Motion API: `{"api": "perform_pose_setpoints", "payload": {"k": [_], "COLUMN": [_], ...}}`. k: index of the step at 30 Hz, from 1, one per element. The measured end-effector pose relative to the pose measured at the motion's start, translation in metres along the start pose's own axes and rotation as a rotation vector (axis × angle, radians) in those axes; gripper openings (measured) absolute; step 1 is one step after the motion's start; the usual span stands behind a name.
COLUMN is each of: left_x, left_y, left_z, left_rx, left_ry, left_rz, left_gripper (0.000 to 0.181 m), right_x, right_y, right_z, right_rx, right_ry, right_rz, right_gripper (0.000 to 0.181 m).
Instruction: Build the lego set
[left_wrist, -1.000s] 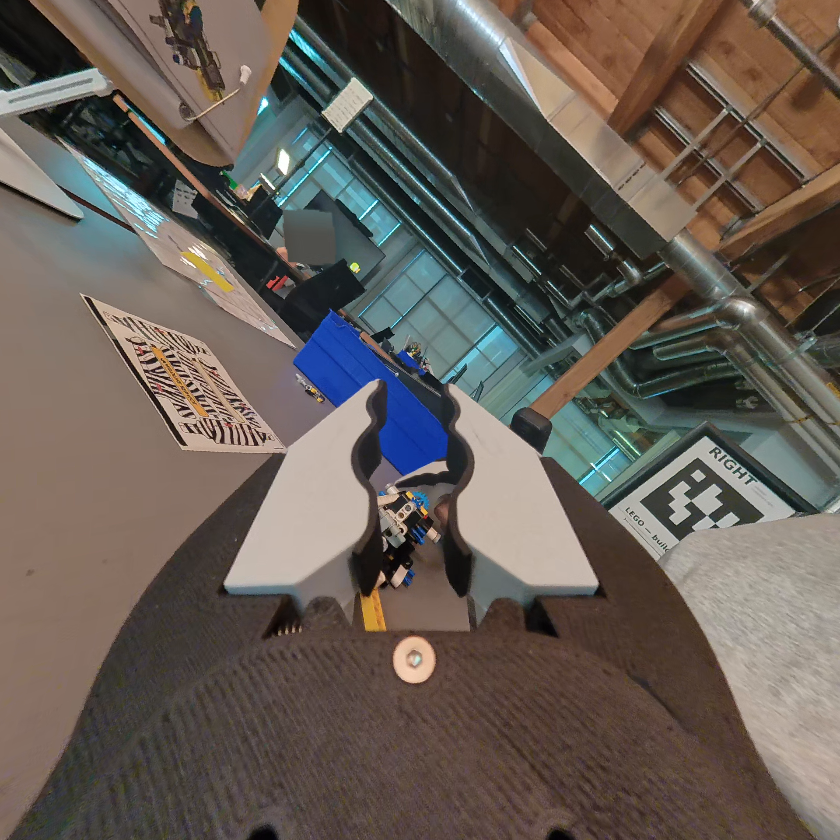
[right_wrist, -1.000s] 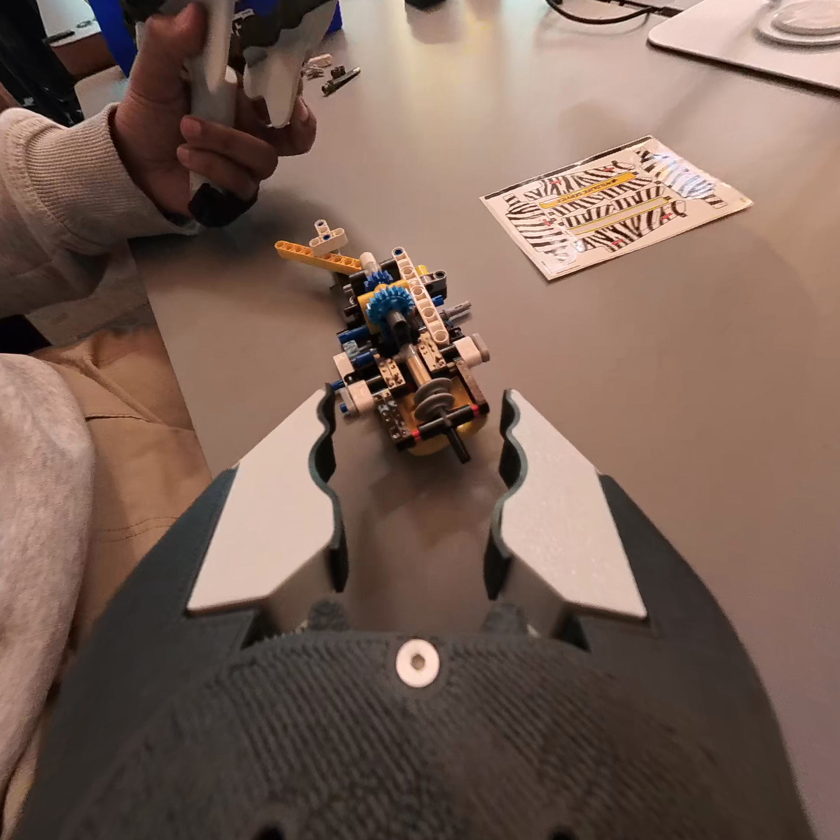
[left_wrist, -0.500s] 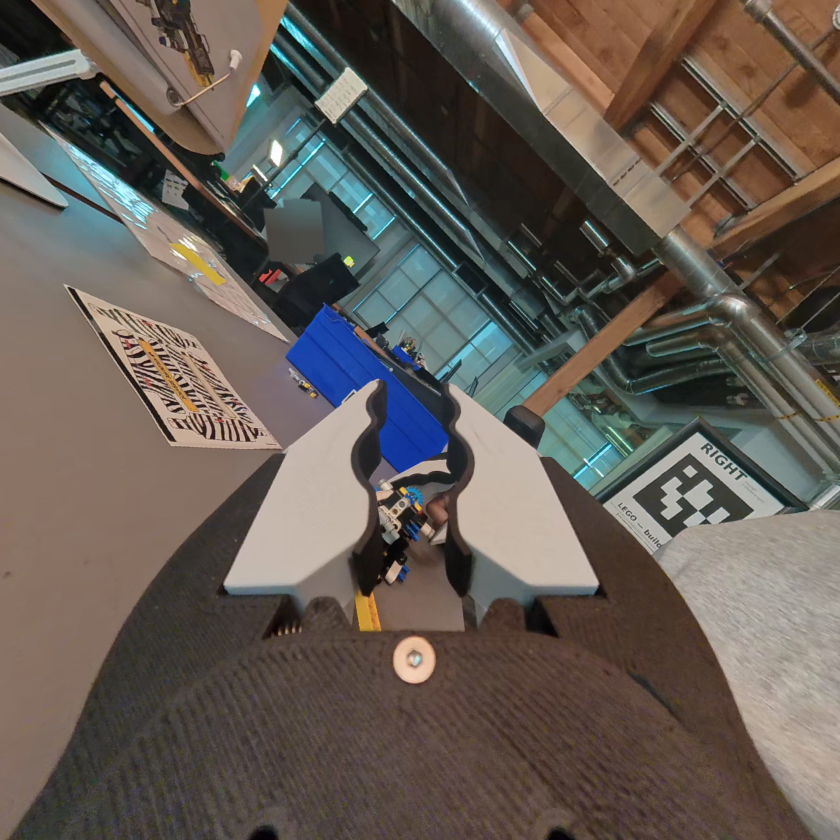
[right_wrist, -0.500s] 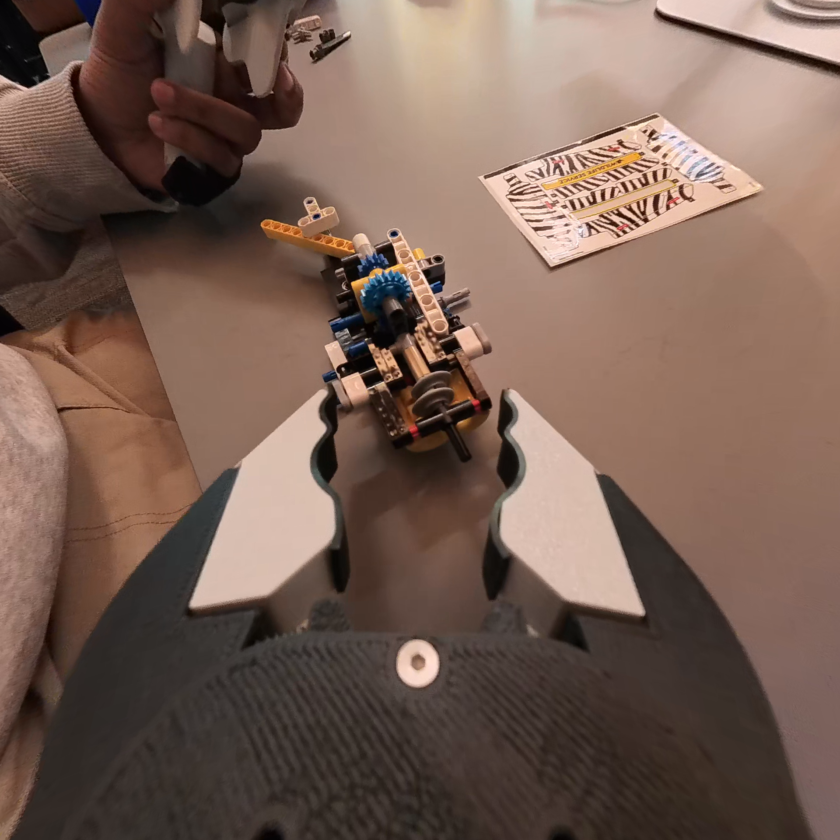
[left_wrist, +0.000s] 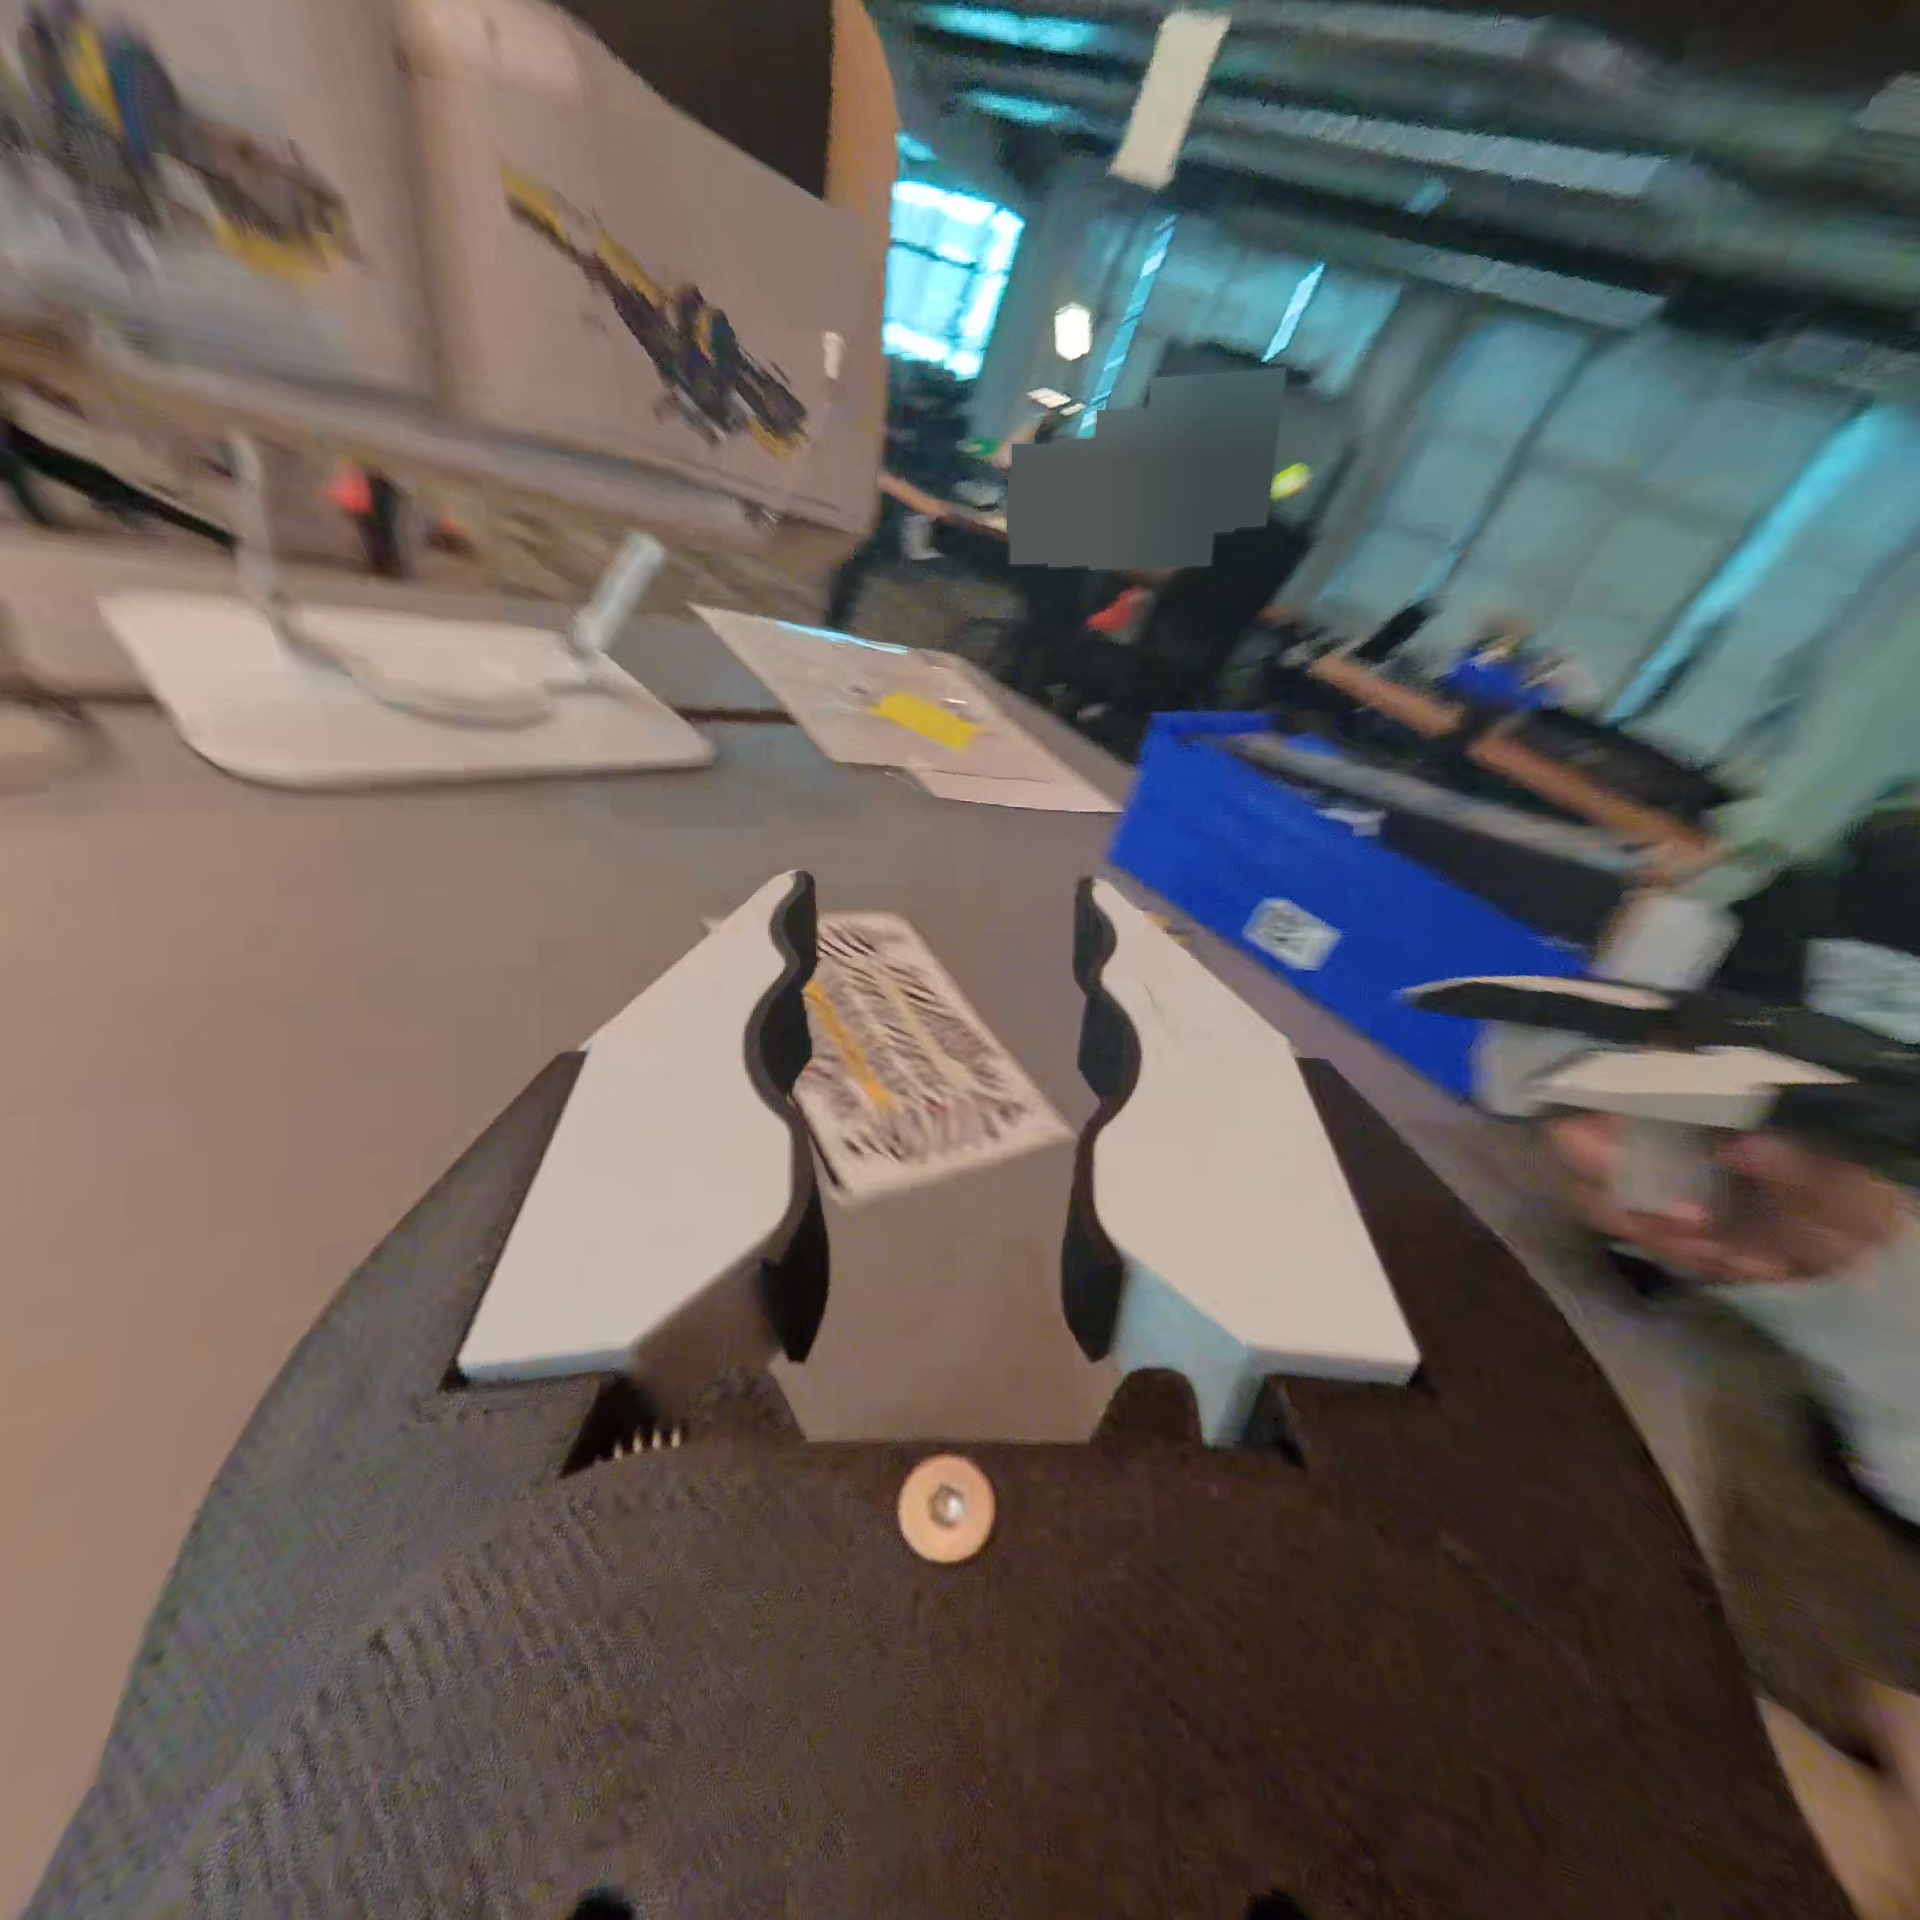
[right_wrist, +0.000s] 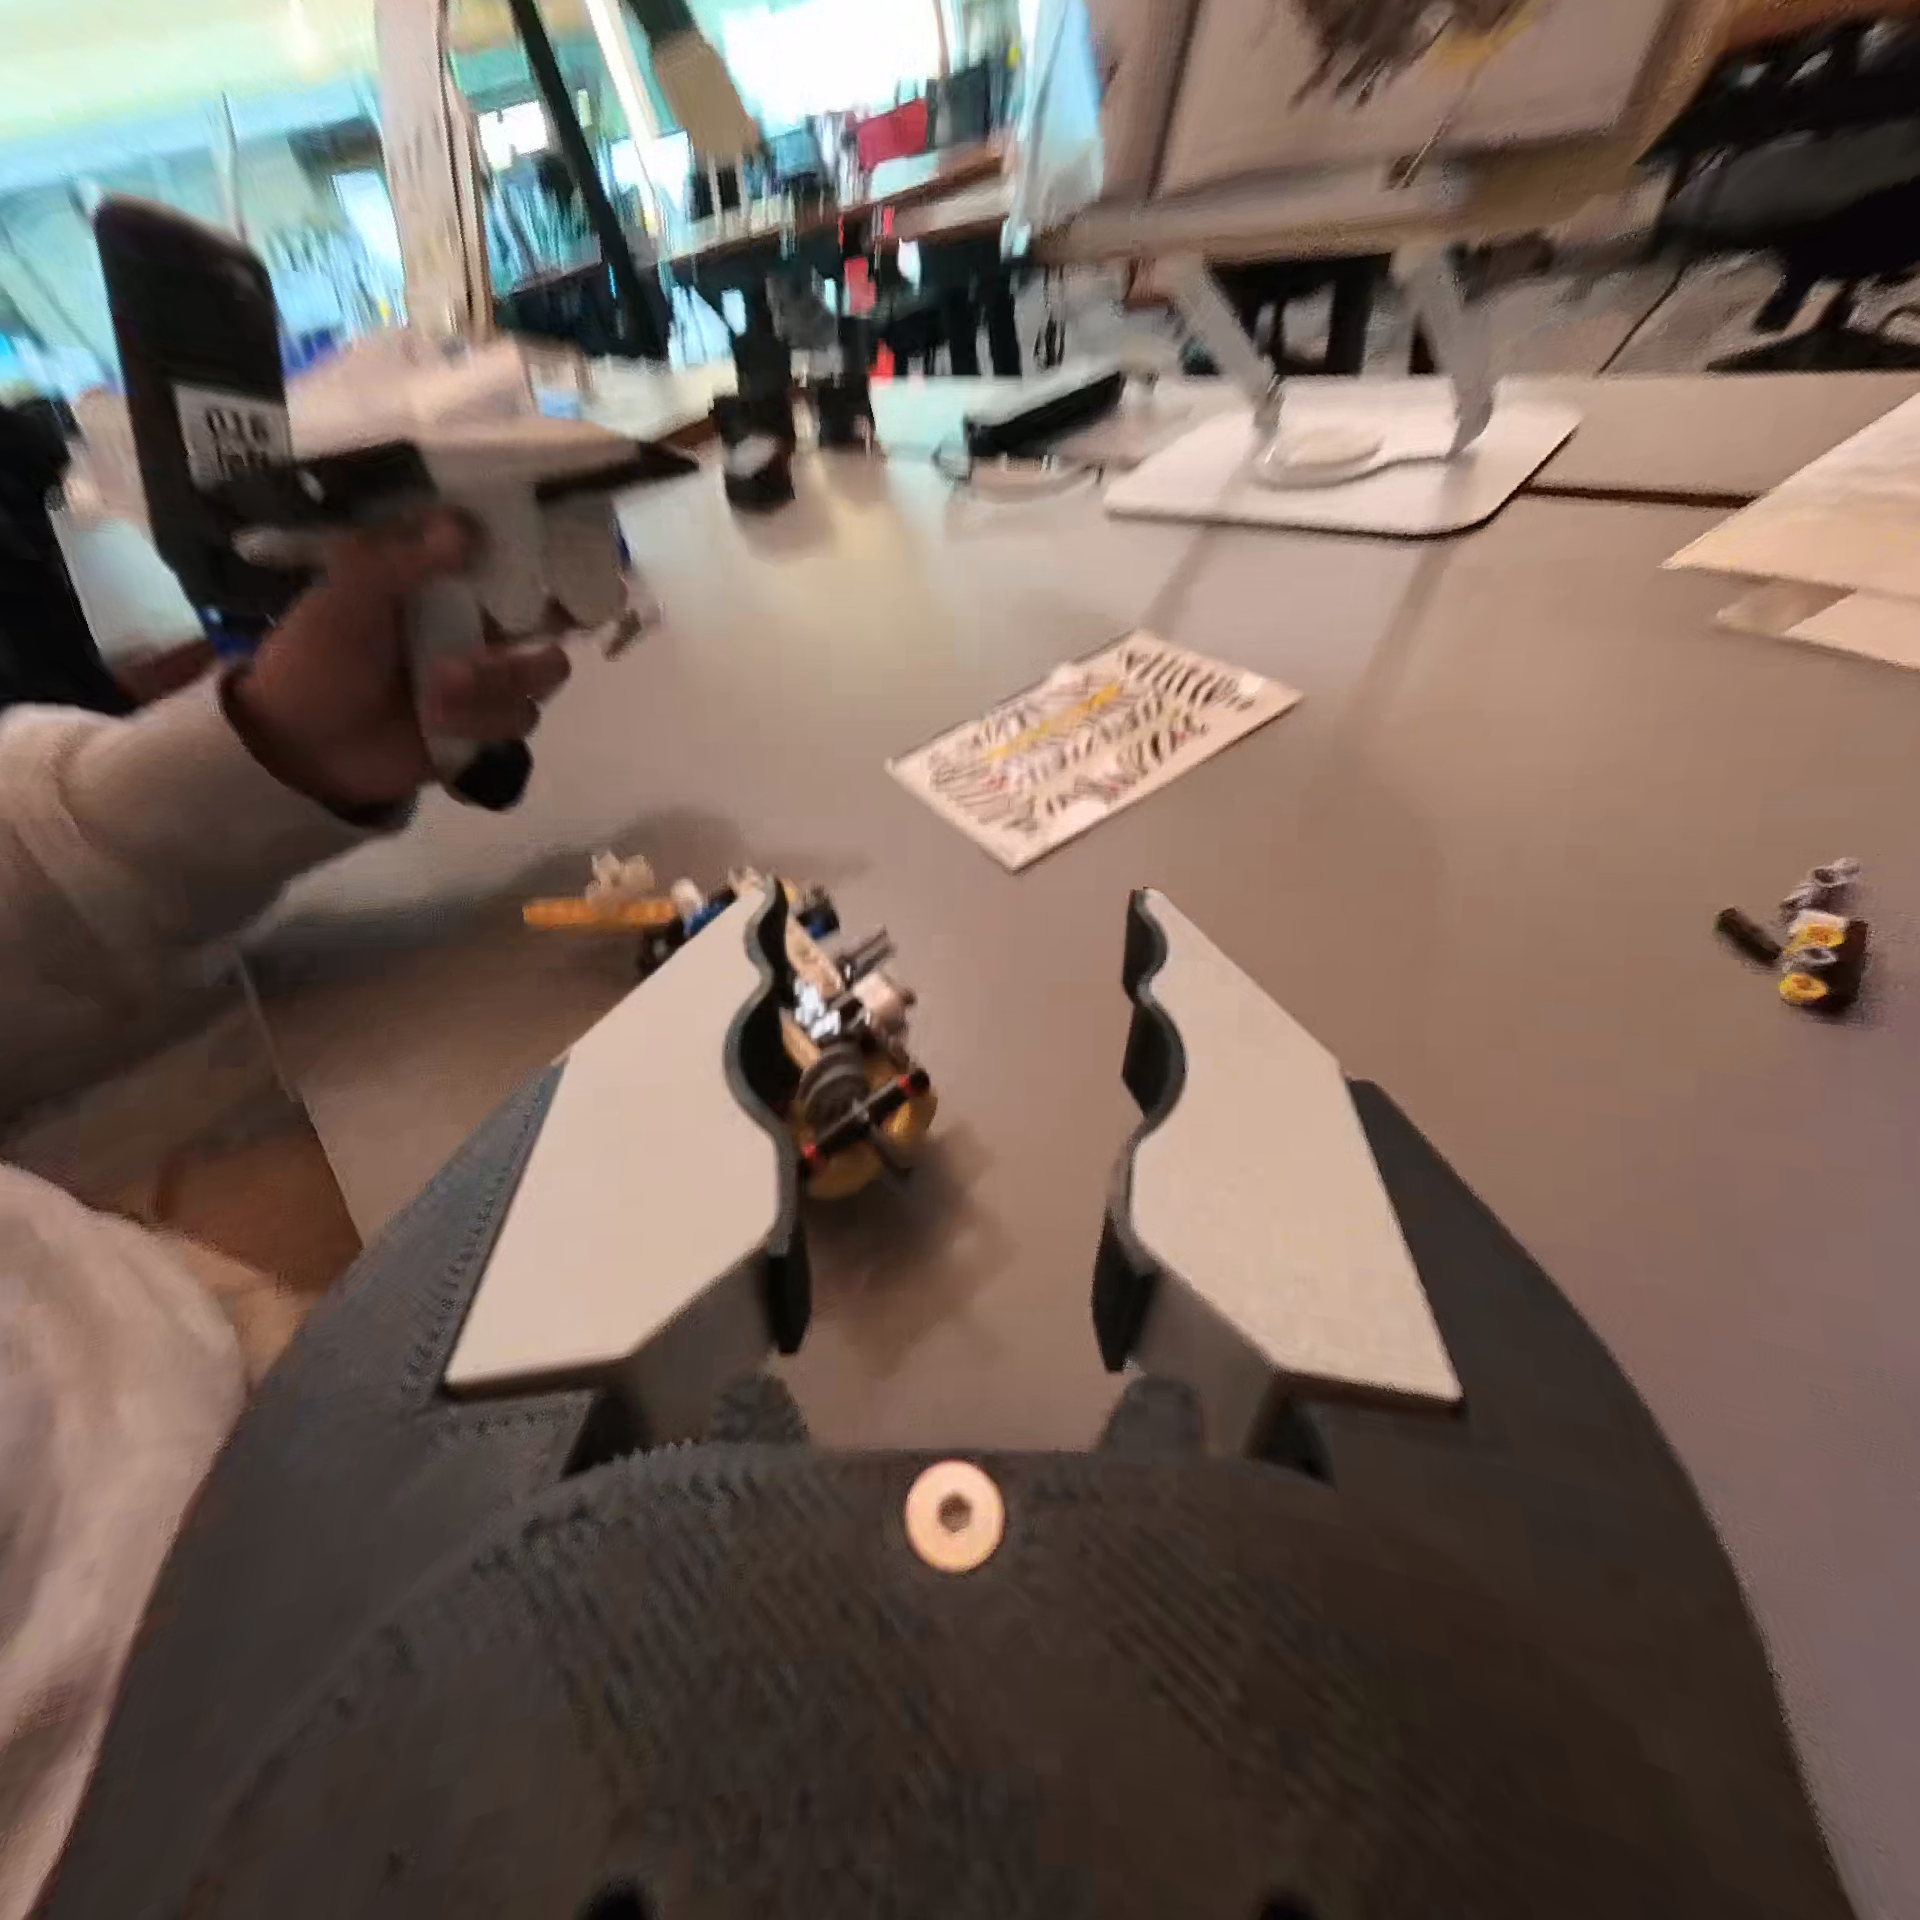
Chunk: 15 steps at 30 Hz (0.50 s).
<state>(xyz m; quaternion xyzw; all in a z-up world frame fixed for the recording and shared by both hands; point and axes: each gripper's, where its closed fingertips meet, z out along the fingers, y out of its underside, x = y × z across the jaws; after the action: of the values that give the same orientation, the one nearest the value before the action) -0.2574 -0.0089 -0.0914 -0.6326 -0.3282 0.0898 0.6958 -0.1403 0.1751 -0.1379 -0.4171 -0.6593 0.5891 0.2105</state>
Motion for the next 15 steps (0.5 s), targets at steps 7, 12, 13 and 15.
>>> {"api": "perform_pose_setpoints", "payload": {"k": [7,12,13,15], "left_x": [-0.045,-0.104,-0.11,-0.12], "left_y": [-0.096,-0.119,-0.115,-0.107], "left_z": [0.132,0.217,0.229,0.245], "left_rx": [0.004,-0.035,-0.056,-0.085], "left_ry": [-0.306,-0.554,-0.558,-0.551], "left_rz": [0.409,0.611,0.609,0.586], "left_gripper": [0.087,0.099,0.102,0.102], "right_x": [0.007,0.01,0.011,0.014], "right_y": [-0.005,0.006,0.007,0.009], "right_z": [0.004,0.013,0.014,0.015], "right_rx": [0.066,0.004,0.002,0.002], "right_ry": [0.003,0.022,0.02,0.014], "right_rz": [0.053,-0.005,-0.006,0.005], "right_gripper": [0.06,0.057,0.057,0.056]}}
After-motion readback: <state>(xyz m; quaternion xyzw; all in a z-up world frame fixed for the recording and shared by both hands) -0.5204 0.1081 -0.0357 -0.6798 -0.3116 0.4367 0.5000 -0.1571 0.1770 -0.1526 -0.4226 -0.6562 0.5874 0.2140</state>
